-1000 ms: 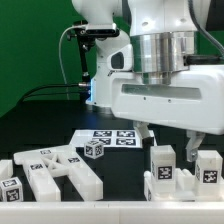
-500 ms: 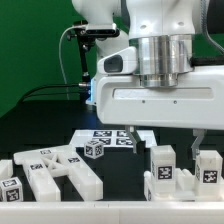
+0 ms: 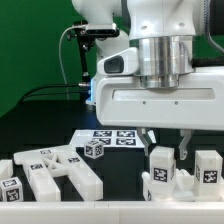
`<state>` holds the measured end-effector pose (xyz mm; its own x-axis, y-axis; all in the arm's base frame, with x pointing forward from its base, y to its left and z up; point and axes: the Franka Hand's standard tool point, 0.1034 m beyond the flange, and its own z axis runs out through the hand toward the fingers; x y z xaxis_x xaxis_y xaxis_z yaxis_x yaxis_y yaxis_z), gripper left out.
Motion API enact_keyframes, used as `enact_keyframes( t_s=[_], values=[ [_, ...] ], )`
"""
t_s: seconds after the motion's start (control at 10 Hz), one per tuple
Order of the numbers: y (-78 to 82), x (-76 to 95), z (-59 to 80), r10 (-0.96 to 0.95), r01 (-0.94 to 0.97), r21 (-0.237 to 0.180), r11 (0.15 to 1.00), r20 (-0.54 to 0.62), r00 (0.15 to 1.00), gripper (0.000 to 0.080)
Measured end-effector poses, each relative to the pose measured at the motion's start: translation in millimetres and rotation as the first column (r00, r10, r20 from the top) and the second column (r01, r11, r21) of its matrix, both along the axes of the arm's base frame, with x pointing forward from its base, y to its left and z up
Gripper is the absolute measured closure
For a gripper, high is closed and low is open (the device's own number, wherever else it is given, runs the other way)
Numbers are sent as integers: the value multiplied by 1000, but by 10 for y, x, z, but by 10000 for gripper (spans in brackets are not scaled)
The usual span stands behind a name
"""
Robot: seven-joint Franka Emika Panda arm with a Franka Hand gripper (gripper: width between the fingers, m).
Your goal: Assemble chair
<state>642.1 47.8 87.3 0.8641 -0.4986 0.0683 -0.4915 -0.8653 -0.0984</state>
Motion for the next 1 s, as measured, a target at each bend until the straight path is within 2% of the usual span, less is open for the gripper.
enact_keyframes(
  t_s=[0.2,0.3,0.4,0.5,0.6,0.8,0.9,1.0],
  values=[
    [-1,15,14,-255,255,27,967,-13,967,515],
    [4,13,21,-424,425,42,904,-35,905,515],
    [35,5,8,-619,622,63,780,-68,783,515],
    [78,6,-25,-780,787,85,611,-107,617,515],
    [69,29,-27,-824,832,113,543,-122,554,515],
    [72,28,-26,-812,820,114,561,-119,572,515],
    [83,18,-29,-753,761,107,640,-108,649,414],
    [110,8,-23,-669,676,97,730,-100,737,274]
  ],
)
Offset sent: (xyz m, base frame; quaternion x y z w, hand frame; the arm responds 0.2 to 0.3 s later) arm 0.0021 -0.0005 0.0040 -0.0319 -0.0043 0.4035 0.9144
